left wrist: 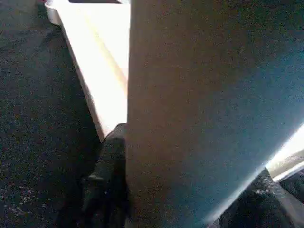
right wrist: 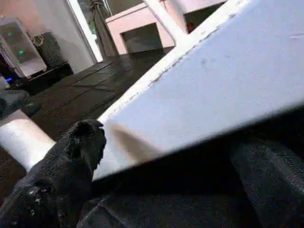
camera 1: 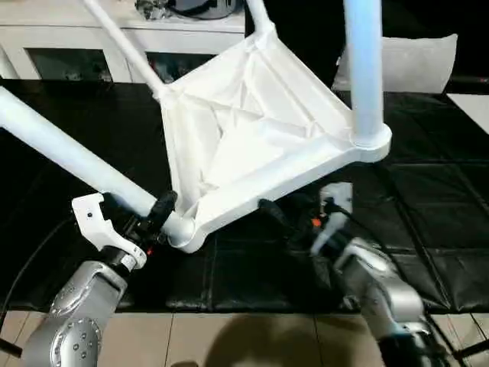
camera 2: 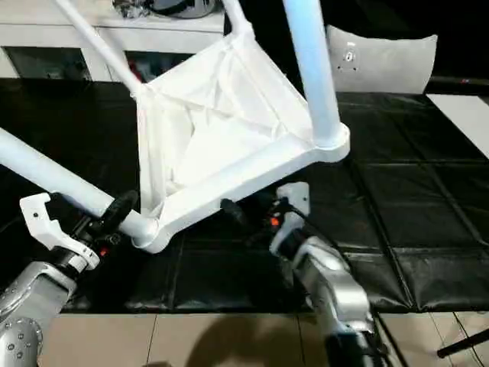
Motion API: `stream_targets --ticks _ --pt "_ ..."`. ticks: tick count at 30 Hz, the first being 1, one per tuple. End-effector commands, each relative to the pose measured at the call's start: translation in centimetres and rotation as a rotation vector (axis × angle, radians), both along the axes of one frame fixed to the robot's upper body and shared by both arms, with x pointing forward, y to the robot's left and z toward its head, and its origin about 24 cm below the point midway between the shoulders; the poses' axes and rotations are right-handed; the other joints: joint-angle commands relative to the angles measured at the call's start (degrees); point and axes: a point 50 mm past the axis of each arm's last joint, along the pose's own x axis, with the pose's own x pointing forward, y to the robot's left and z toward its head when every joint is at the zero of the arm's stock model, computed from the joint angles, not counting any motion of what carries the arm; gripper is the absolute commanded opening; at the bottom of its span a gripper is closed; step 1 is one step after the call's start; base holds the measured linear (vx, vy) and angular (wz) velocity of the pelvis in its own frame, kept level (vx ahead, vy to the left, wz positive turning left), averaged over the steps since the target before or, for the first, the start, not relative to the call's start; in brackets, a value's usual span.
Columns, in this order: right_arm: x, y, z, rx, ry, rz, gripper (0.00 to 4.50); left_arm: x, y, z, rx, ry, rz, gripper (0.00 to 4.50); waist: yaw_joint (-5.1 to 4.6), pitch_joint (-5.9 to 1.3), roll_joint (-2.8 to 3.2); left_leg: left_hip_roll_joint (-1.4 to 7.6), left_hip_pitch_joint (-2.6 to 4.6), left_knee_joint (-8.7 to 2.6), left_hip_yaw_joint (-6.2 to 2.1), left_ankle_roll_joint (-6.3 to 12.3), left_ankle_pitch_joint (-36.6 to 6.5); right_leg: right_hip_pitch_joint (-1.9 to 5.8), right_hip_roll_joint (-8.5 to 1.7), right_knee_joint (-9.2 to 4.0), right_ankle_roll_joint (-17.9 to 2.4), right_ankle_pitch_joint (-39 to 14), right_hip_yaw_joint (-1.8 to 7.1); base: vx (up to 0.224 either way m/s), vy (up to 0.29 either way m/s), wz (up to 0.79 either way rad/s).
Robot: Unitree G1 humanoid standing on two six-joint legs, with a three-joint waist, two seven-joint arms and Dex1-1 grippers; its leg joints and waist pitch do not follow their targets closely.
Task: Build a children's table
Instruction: Flip table
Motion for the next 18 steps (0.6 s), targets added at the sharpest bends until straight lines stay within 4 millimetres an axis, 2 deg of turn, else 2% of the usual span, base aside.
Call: stream_targets --ticks 1,4,5,7,9,15,16,17,18 --pt "0.8 0.0 0.6 0.044 -0.017 -0.034 4.50 -0.3 -2.4 -1.6 -0.092 0.083 -0.143 1.97 -0.26 -2.22 -0.37 2.80 0.41 -4.35 -0.79 1.56 -6.9 1.46 -3.10 -3.66 -10.4 -3.0 2.26 0.000 0.000 0.00" --pt "1.7 0.5 1.1 0.106 -0.025 -0.055 4.50 -0.3 -2.6 -1.5 -0.076 0.081 -0.160 1.97 -0.44 -2.17 -0.30 2.85 0.33 -4.53 -0.85 1.19 -8.1 1.45 -3.23 -3.71 -10.3 -4.7 2.31 0.000 0.000 0.00" --pt "2.3 0.8 1.6 0.158 -0.025 -0.072 4.50 -0.3 -2.7 -1.5 -0.066 0.079 -0.170 1.97 -0.30 -2.28 -0.28 2.87 0.60 -4.37 -0.75 0.99 -7.3 1.33 -3.13 -3.63 -10.5 -3.7 2.32 0.000 0.000 0.00" --pt "2.9 1.2 2.1 0.229 -0.019 -0.083 4.50 -0.3 -2.8 -1.5 -0.049 0.076 -0.183 1.97 -0.25 -2.33 -0.37 2.88 0.56 -4.41 -0.73 1.15 -6.8 1.39 -3.12 -3.50 -10.6 -2.6 2.32 0.000 0.000 0.00" --pt "3.5 1.8 2.5 0.308 -0.004 -0.088 4.50 -0.3 -2.9 -1.5 -0.025 0.073 -0.200 1.97 -0.31 -2.46 -0.18 2.86 0.58 -4.30 -0.73 1.43 -5.8 1.38 -3.12 -3.22 -11.1 -0.8 2.23 0.000 0.000 0.00" --pt "5.1 2.7 2.7 0.401 0.054 -0.144 4.50 -0.5 -3.3 -1.7 0.023 0.072 -0.259 1.97 -0.57 -2.51 -0.24 2.73 0.34 -4.21 -0.70 1.51 -4.4 1.63 -3.18 -3.01 -11.6 0.6 2.13 0.000 0.000 0.00" --pt "5.1 2.7 2.7 0.401 0.054 -0.144 4.32 -0.5 -3.3 -1.7 0.023 0.072 -0.259 1.97 -0.64 -2.53 -0.30 2.69 0.27 -4.20 -0.69 1.55 -4.5 1.64 -3.26 -2.99 -11.7 0.4 2.15 0.000 0.000 0.00" --pt "5.9 3.0 2.9 0.475 0.094 -0.172 4.22 -0.8 -3.5 -1.7 0.051 0.064 -0.296 1.97 -0.77 -2.68 -0.52 2.67 0.23 -4.09 -0.66 1.94 -3.6 1.73 -3.27 -2.78 -11.9 1.3 2.17 0.000 0.000 0.00" --pt "6.1 3.0 3.0 0.503 0.106 -0.173 4.14 -0.9 -3.6 -1.8 0.066 0.062 -0.308 1.97 -0.82 -2.66 -0.41 2.69 0.25 -4.11 -0.68 2.11 -3.7 1.60 -3.29 -2.75 -12.1 1.2 2.16 0.000 0.000 0.00"
